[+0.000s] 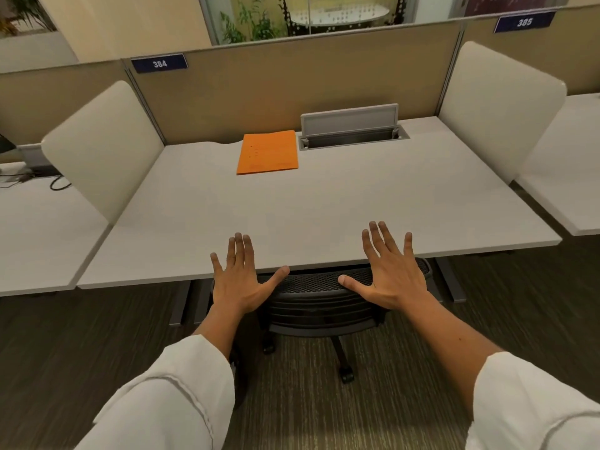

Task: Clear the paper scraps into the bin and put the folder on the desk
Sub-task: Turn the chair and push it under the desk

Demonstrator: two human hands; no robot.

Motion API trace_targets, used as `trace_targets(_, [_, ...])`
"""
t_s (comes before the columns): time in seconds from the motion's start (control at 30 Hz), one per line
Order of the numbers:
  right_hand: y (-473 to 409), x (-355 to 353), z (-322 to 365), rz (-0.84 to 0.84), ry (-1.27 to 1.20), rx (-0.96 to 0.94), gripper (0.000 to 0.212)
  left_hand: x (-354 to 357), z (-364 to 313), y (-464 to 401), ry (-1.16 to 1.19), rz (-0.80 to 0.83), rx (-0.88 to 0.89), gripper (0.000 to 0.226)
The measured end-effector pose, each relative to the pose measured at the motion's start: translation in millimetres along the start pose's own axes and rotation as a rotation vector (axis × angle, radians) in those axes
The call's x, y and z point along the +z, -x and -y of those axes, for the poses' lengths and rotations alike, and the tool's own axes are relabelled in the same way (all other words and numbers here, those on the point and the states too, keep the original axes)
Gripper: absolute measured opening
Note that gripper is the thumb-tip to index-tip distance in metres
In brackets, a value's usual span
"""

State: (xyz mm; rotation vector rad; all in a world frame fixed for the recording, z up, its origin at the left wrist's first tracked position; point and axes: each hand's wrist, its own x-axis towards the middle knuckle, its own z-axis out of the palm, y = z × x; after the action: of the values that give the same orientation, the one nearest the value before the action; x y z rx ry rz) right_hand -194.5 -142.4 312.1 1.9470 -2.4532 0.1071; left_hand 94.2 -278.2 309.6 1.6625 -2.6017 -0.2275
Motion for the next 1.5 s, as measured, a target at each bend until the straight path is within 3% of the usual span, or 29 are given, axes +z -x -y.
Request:
trace_targets(0.87, [-33.8, -6.8, -10.5, 0.123, -0.107, 0.081, 0.125, -3.9, -1.5, -25.4, -0.003, 0.026, 0.019, 0.126])
trace_targets(1.1, [-31.1, -3.3, -5.8, 0.063, -0.064, 0.077, 0.114, -2.5, -0.5, -22.7, -0.024, -0.014, 0.040, 0.119])
trace_targets(1.5, [-29.4, -3.5, -11.5, 0.129, -0.053, 0.063, 0.111, -5.9, -9.1, -16.0, -0.047, 0.040, 0.022, 0.106])
